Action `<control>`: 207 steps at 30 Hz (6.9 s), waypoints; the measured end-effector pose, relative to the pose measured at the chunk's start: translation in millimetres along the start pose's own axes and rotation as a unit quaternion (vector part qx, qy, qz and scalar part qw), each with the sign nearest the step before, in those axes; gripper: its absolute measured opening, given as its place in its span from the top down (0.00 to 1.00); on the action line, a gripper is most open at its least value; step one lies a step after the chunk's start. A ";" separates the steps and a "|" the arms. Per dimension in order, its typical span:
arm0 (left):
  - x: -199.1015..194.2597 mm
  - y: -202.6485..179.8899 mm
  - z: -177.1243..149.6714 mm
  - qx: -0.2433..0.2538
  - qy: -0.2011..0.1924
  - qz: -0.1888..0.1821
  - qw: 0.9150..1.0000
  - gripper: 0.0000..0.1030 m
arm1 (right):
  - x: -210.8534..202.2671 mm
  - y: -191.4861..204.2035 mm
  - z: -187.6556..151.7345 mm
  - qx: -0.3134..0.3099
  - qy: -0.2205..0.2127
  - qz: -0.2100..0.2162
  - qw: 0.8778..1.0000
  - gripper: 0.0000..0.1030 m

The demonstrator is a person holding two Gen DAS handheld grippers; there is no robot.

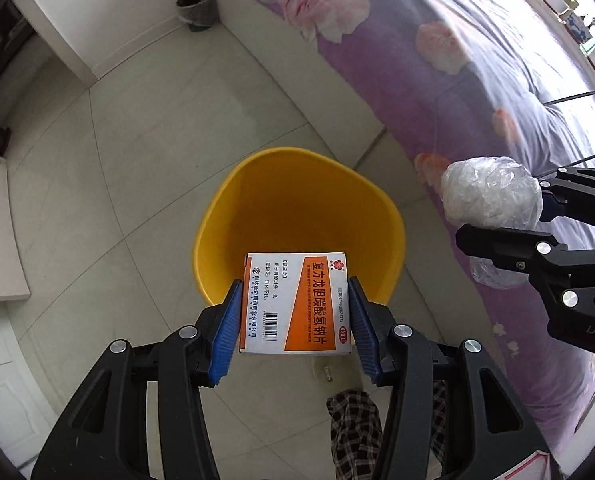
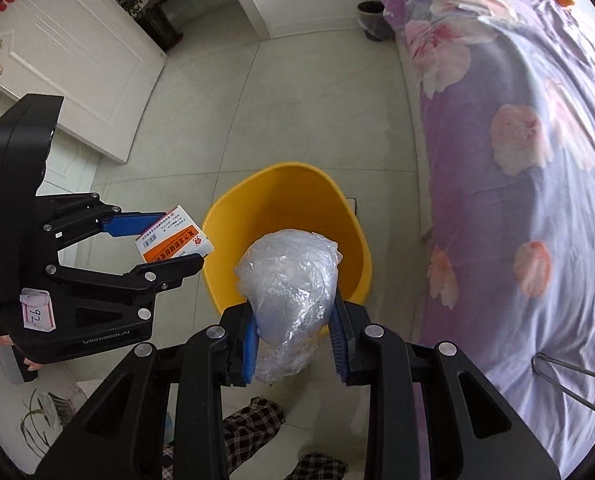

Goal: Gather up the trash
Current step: 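Open both tools to drop the box and bag into the wastebasket, then move both open tools back toward the table, then grasp the white tissue with the left tool while the right tool grasps the green-yellow wrapper, then carry the tissue and wrapper with both tools over the wastebasket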

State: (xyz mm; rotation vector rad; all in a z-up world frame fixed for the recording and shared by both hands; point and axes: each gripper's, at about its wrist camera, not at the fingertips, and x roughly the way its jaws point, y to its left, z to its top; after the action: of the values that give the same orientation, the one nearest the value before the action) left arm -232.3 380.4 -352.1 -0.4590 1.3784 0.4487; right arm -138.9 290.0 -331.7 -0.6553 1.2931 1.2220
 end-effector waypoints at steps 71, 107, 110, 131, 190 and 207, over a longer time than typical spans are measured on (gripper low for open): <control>-227.5 -188.1 -13.6 0.256 -0.121 -0.060 0.957 0.38 | -302.5 -4.9 -173.0 0.266 -0.183 -0.226 0.919 0.50; -216.6 -415.0 38.1 0.354 -0.146 -0.097 0.919 0.23 | -406.9 -168.4 -390.8 0.507 -0.246 -0.339 0.754 0.25; -206.1 -431.6 52.3 0.352 -0.147 -0.086 0.920 0.23 | -409.1 -200.2 -395.6 0.510 -0.246 -0.338 0.752 0.24; -170.2 -476.9 103.2 0.345 -0.153 -0.067 0.923 0.13 | -398.1 -359.0 -399.9 0.531 -0.232 -0.327 0.746 0.14; -210.4 -399.6 70.0 0.297 -0.137 -0.093 0.940 0.90 | -409.7 -234.4 -341.7 0.436 -0.273 -0.279 0.811 0.48; -240.0 -223.4 27.6 0.189 -0.158 -0.048 0.968 0.90 | -350.0 -96.6 -179.8 0.228 -0.276 -0.155 0.921 0.48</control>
State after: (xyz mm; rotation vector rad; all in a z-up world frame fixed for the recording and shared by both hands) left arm -118.5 201.7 -100.3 -0.1305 1.0922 0.1620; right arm -56.5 -6.5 -68.1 -0.1417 0.8997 0.7261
